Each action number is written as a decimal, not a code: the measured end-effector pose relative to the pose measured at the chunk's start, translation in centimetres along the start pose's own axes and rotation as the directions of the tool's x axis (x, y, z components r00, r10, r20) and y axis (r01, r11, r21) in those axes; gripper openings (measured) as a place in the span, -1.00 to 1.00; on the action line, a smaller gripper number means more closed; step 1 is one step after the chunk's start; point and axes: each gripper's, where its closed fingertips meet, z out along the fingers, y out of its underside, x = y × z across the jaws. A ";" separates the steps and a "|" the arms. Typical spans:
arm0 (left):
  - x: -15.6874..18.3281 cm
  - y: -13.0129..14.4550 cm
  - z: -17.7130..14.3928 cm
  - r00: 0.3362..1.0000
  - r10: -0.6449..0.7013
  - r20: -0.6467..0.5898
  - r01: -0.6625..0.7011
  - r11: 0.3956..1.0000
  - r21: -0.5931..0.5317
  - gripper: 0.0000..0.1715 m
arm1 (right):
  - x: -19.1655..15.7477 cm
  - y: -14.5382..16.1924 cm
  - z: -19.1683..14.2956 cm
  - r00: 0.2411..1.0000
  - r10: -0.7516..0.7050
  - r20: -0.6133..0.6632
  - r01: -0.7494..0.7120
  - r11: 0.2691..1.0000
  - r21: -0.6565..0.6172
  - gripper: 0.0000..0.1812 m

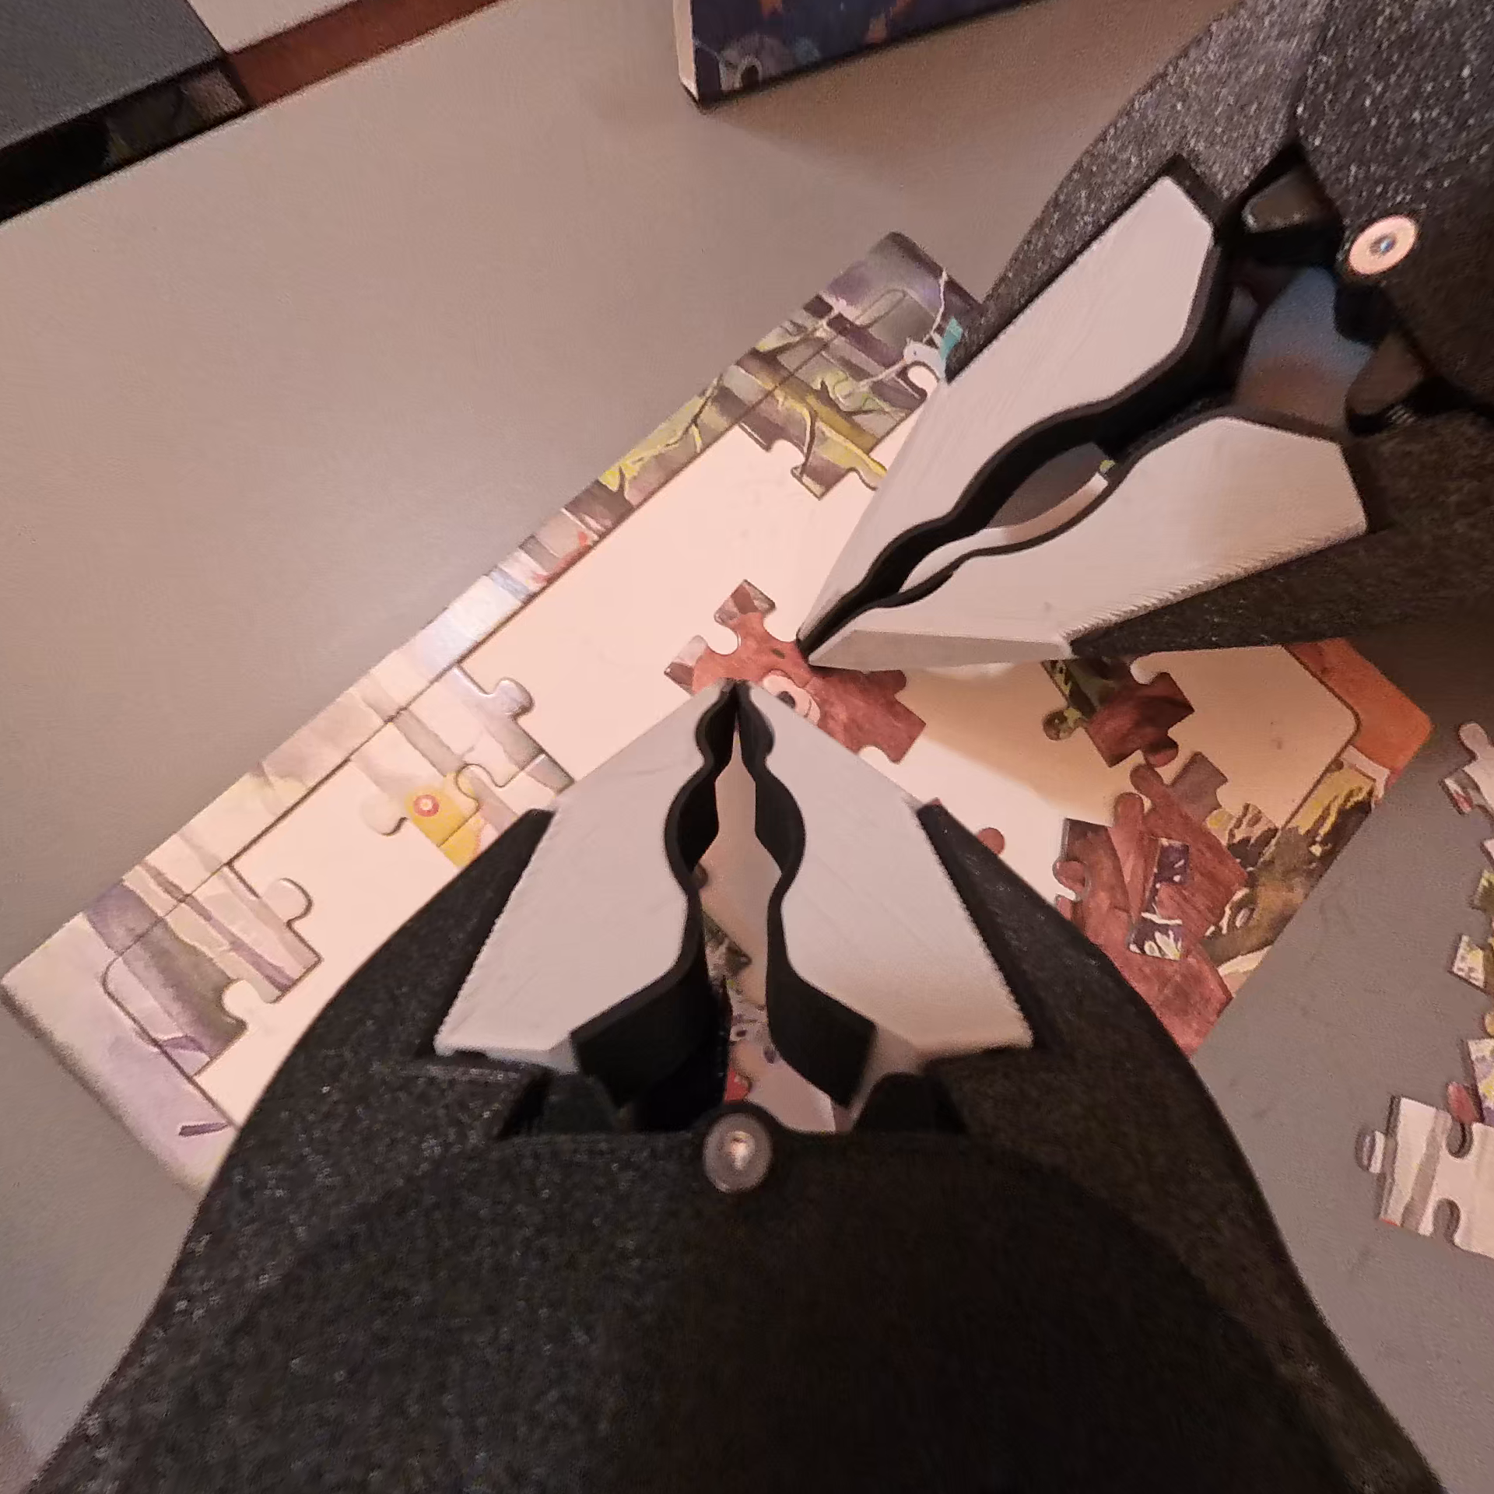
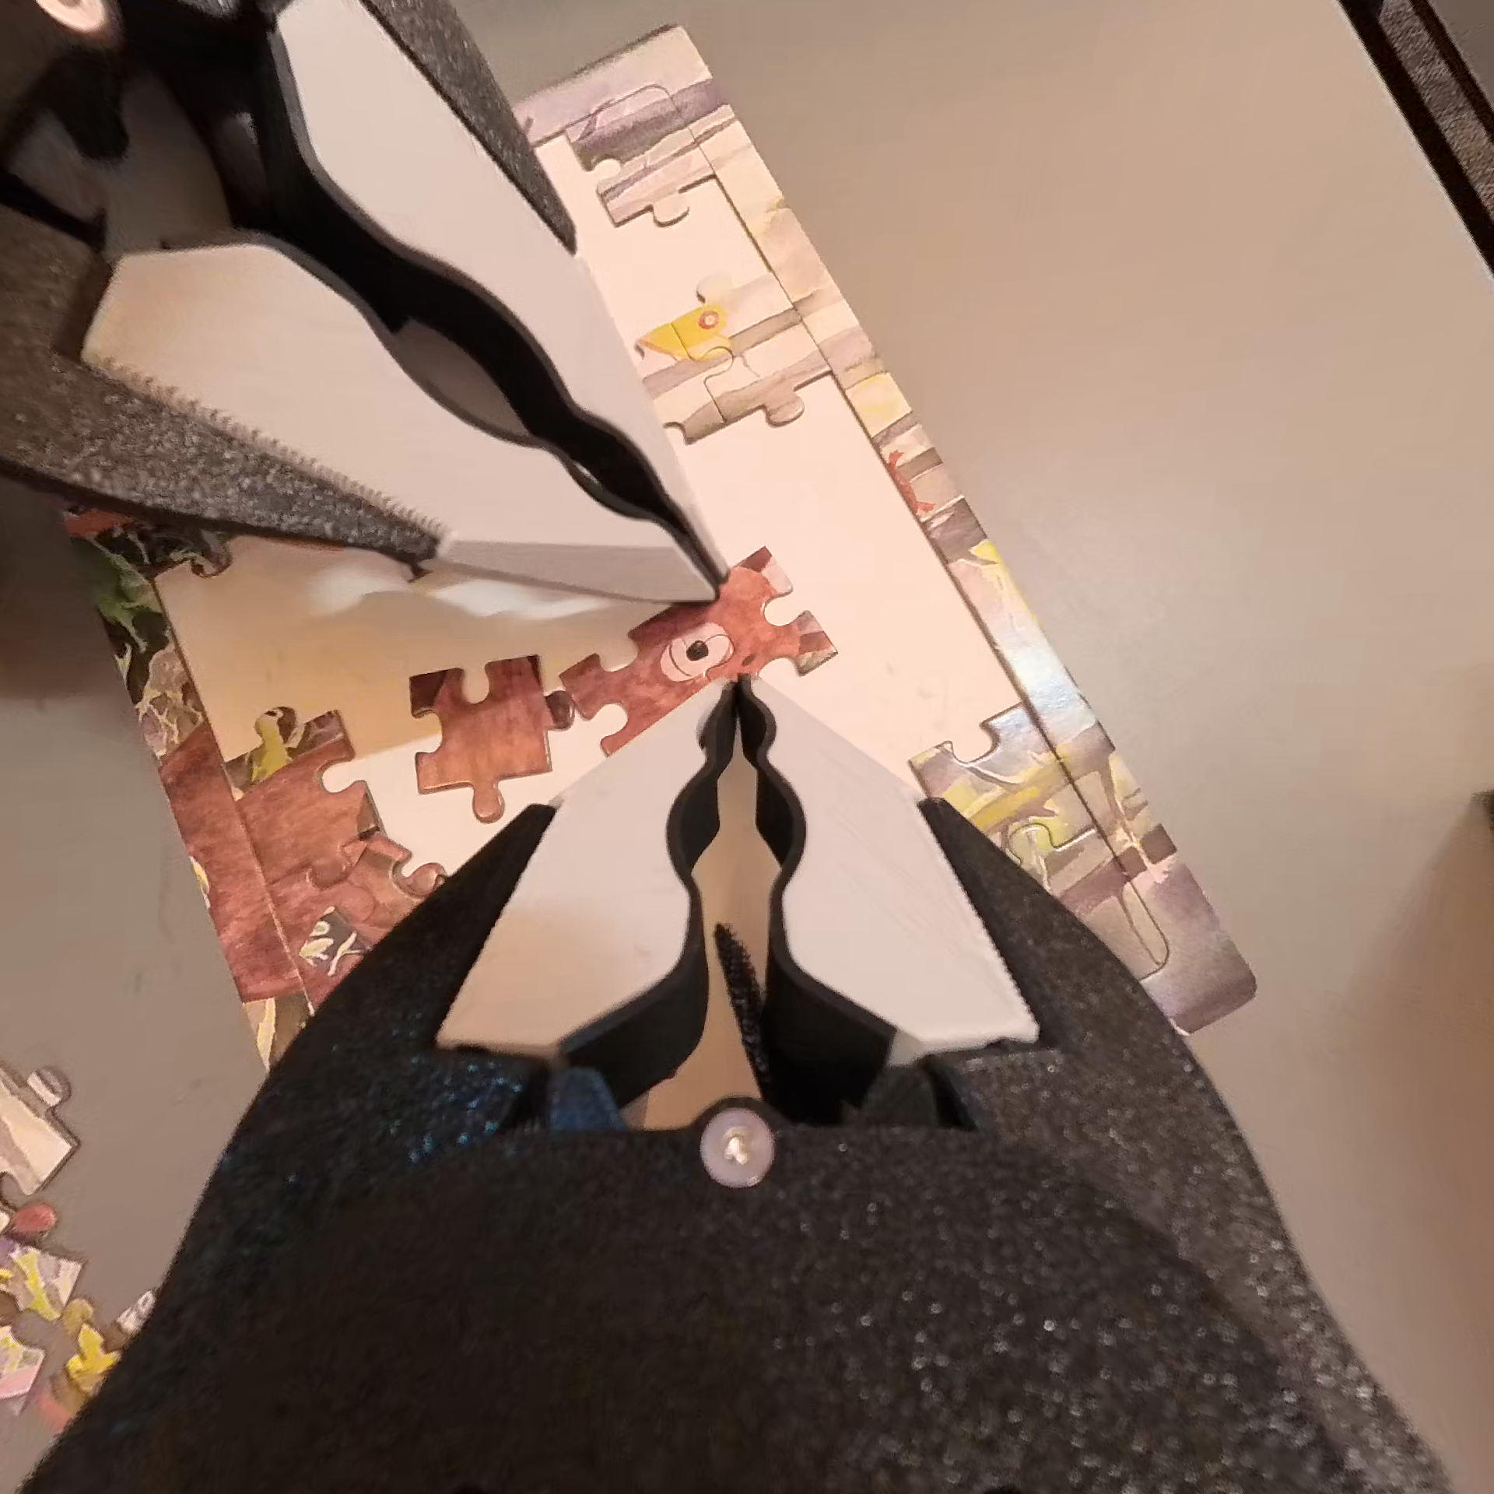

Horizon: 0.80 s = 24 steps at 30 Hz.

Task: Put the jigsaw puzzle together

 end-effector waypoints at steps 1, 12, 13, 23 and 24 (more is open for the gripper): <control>0.2 0.2 0.1 1.000 0.003 -0.012 -0.003 1.000 -0.013 -1.00 | 0.0 0.0 0.0 1.000 0.001 0.001 -0.001 1.000 0.001 -1.00; -0.3 0.3 -1.3 0.997 0.033 0.063 -0.033 0.999 0.000 -1.00 | 1.1 0.1 -1.5 0.999 0.045 0.000 -0.045 0.999 0.028 -1.00; -0.5 0.6 -1.6 0.997 0.024 0.069 -0.024 1.000 -0.007 -1.00 | 1.1 0.4 -1.6 0.999 0.050 0.009 -0.050 0.999 0.018 -1.00; 1.0 1.3 -0.1 1.000 0.023 0.008 -0.022 0.999 -0.043 -1.00 | -0.8 1.4 -1.2 0.997 0.015 0.081 -0.014 1.000 -0.017 -1.00; 1.2 1.1 0.0 1.000 0.026 0.002 -0.026 0.999 -0.043 -1.00 | -0.8 1.4 -1.2 0.996 0.017 0.083 -0.015 1.000 -0.016 -1.00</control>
